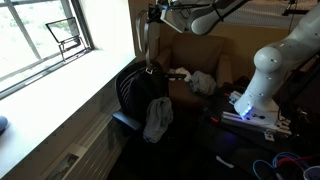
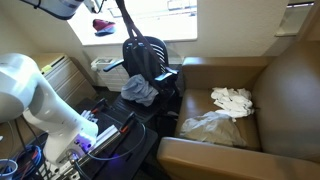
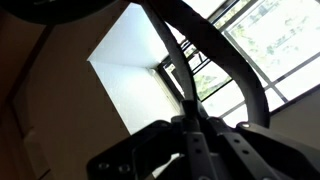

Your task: Move the belt to the seat of the black chair

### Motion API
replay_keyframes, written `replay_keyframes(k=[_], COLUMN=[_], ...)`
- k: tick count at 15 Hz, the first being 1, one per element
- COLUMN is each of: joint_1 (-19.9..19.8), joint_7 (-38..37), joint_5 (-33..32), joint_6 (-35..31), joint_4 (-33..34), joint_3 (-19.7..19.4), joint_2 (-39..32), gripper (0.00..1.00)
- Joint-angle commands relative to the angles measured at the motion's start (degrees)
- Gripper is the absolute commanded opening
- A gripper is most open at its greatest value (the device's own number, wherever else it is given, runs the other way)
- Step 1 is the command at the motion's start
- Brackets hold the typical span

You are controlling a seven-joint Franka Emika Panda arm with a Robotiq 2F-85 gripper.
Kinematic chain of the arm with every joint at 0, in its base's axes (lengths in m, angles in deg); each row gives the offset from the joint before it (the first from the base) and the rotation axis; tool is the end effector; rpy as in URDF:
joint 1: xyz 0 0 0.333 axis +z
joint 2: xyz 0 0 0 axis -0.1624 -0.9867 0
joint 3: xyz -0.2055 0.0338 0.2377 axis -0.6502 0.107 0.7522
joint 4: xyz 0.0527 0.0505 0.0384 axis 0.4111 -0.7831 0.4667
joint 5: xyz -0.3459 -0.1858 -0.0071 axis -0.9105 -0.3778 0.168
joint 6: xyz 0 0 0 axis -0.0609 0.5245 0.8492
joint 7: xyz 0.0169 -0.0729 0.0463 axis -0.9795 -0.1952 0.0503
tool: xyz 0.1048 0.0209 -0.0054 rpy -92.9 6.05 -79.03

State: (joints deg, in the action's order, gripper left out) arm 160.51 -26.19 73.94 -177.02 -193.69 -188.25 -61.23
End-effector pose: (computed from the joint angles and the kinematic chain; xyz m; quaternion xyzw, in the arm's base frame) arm 0.4630 0.1096 0.4868 -0.8244 0.2673 -0.4684 0.1718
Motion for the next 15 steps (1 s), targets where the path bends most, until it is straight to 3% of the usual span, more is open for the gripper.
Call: replay_keyframes(k=[1, 5, 7, 8, 13, 15], joint_1=[-0.02, -0.34, -0.49, -0.82, -1.3, -3.81], joint_7=[-5.02, -9.54, -11.25, -2.93, 16.9, 23.45], joint_5=[0.11, 3.41, 4.87, 13.27, 23.63, 25.9], joint_6=[2.09, 1.74, 6.64, 12.29, 37.29, 46.33], joint_4=[0.53, -0.43, -0.05, 0.65, 0.45, -1.68], joint_3=[0.41, -0.91, -1.85, -0.47, -5.45, -6.52], joint_2=[-5.82, -16.05, -22.41, -25.3, -37.28, -43.45], gripper=[0.01, 0.01, 0.01, 0.01, 0.01, 0.01])
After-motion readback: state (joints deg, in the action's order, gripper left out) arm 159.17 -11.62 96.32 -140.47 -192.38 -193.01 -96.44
